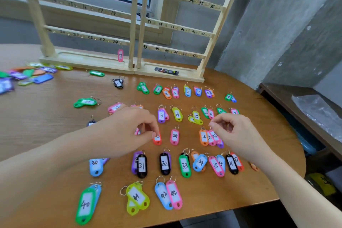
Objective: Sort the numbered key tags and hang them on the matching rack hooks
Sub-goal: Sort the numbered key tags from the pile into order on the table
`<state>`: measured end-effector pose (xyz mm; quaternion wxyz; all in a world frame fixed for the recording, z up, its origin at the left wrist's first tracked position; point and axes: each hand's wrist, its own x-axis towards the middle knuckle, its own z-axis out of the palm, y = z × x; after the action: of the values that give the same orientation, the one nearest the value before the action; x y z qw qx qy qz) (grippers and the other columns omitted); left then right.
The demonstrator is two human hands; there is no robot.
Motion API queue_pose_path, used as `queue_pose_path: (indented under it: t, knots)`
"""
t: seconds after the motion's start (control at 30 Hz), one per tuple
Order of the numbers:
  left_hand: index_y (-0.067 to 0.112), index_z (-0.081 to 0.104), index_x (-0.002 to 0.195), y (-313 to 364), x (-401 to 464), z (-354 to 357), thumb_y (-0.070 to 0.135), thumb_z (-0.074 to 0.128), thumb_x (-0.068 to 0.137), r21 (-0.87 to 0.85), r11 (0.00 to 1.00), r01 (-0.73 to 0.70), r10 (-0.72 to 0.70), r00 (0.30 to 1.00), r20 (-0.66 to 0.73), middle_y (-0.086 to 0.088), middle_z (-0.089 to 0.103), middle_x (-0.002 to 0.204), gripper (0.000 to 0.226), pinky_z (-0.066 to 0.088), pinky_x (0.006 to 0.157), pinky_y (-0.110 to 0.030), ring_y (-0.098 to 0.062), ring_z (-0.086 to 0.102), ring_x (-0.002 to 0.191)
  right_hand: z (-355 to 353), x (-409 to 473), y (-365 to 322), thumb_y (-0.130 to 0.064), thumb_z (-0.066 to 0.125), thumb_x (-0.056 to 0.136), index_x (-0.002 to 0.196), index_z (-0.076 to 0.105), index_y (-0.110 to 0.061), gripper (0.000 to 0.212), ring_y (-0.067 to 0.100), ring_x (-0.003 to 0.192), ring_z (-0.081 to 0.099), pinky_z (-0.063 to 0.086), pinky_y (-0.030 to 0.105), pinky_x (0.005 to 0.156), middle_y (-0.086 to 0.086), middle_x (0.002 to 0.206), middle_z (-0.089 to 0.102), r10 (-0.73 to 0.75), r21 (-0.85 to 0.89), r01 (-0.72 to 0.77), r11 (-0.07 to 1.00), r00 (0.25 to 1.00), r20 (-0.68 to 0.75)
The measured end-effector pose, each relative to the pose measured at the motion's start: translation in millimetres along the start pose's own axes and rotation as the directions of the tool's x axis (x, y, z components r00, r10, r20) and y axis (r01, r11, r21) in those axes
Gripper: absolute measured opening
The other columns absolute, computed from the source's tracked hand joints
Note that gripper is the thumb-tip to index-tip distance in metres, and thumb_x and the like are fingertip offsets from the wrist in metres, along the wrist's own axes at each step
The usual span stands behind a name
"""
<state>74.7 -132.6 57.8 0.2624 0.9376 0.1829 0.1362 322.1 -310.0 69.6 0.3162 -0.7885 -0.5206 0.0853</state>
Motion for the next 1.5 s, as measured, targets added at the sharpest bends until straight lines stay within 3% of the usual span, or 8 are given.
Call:
queue_pose_path:
  t: [0.43,0.6,0.77,0.9,1.03,1.27,1.37,1.5]
  knots:
    - [0.033,0.072,0.083,-144.5,-83.9,-66.5,0.021,0.069,0.092,-0.156,0.9,0.408,-0.435,0.861,-0.264,0.006,0.063,0.074,0.015,0.04,0.063,-0.016,-0.007,0.057,0.074,112.0,99.3,-120.6,-0.022,0.067,0.095,0.082,0.073,-0.023,0.015,0.0,0.059,0.051,0.041,0.013,0.059,-0.001,0.069,0.066,-0.254,0.072,0.244,0.967,0.942,0.218]
    - [0.026,0.069,0.089,-193.5,-70.1,-91.7,0.013,0.068,0.09,-0.179,0.848,0.498,-0.518,0.71,-0.478,0.009,0.061,0.077,0.014,0.038,0.064,-0.01,-0.005,0.055,0.074,157.3,147.8,-153.9,-0.023,0.066,0.095,0.083,0.072,-0.026,0.014,0.001,0.068,0.055,0.042,0.014,0.063,-0.007,0.073,0.066,-0.295,0.034,0.296,0.955,0.925,0.239]
    - [0.02,0.075,0.105,-237.5,-43.3,-107.9,0.02,0.076,0.083,-0.093,0.793,0.602,-0.491,0.541,-0.683,-0.002,0.068,0.104,0.022,0.042,0.089,-0.04,-0.03,0.059,0.104,202.2,215.9,-168.6,-0.021,0.063,0.096,0.103,0.075,-0.019,0.014,0.012,0.082,0.059,0.052,0.033,0.079,-0.006,0.087,0.063,-0.329,-0.153,0.364,0.919,0.92,0.214]
    - [0.026,0.077,0.104,-262.4,-46.6,-105.3,0.029,0.082,0.079,0.064,0.76,0.646,-0.423,0.567,-0.706,-0.003,0.067,0.102,0.025,0.035,0.087,-0.045,-0.036,0.052,0.1,227.6,256.3,-180.0,-0.029,0.062,0.097,0.118,0.073,-0.017,0.027,0.023,0.107,0.061,0.05,0.037,0.091,0.001,0.108,0.066,-0.409,-0.371,0.473,0.799,0.88,0.241]
    - [0.029,0.078,0.102,-268.8,-46.4,-103.6,0.04,0.08,0.08,0.124,0.712,0.692,-0.424,0.563,-0.709,-0.003,0.064,0.099,0.025,0.026,0.084,-0.043,-0.035,0.049,0.099,244.6,271.3,-181.9,-0.039,0.062,0.097,0.111,0.076,-0.018,0.029,0.024,0.104,0.063,0.05,0.04,0.091,0.002,0.104,0.069,-0.425,-0.455,0.51,0.73,0.86,0.281]
    - [0.026,0.078,0.1,-272.2,-42.5,-99.5,0.038,0.078,0.083,0.141,0.699,0.701,-0.429,0.569,-0.702,-0.002,0.062,0.098,0.021,0.023,0.082,-0.041,-0.031,0.047,0.101,253.3,281.6,-175.3,-0.03,0.07,0.093,0.106,0.076,-0.019,0.018,0.01,0.085,0.058,0.047,0.028,0.078,-0.008,0.09,0.064,-0.343,-0.309,0.425,0.851,0.894,0.288]
    - [0.026,0.075,0.091,-270.3,-42.1,-99.9,0.033,0.08,0.082,0.13,0.742,0.658,-0.4,0.59,-0.701,0.0,0.064,0.097,0.012,0.022,0.081,-0.039,-0.031,0.048,0.099,251.0,282.9,-179.8,-0.028,0.075,0.09,0.1,0.072,-0.021,0.012,0.0,0.074,0.054,0.037,0.012,0.064,-0.016,0.081,0.058,-0.262,-0.203,0.344,0.917,0.902,0.344]
    - [0.029,0.072,0.088,-268.3,-42.6,-101.0,0.03,0.078,0.085,0.14,0.832,0.536,-0.304,0.653,-0.693,0.007,0.064,0.088,0.007,0.022,0.079,-0.035,-0.028,0.052,0.095,245.9,276.4,-190.7,-0.029,0.073,0.092,0.087,0.066,-0.026,0.01,0.006,0.073,0.054,0.035,0.014,0.059,-0.013,0.077,0.058,-0.249,-0.187,0.345,0.92,0.882,0.4]
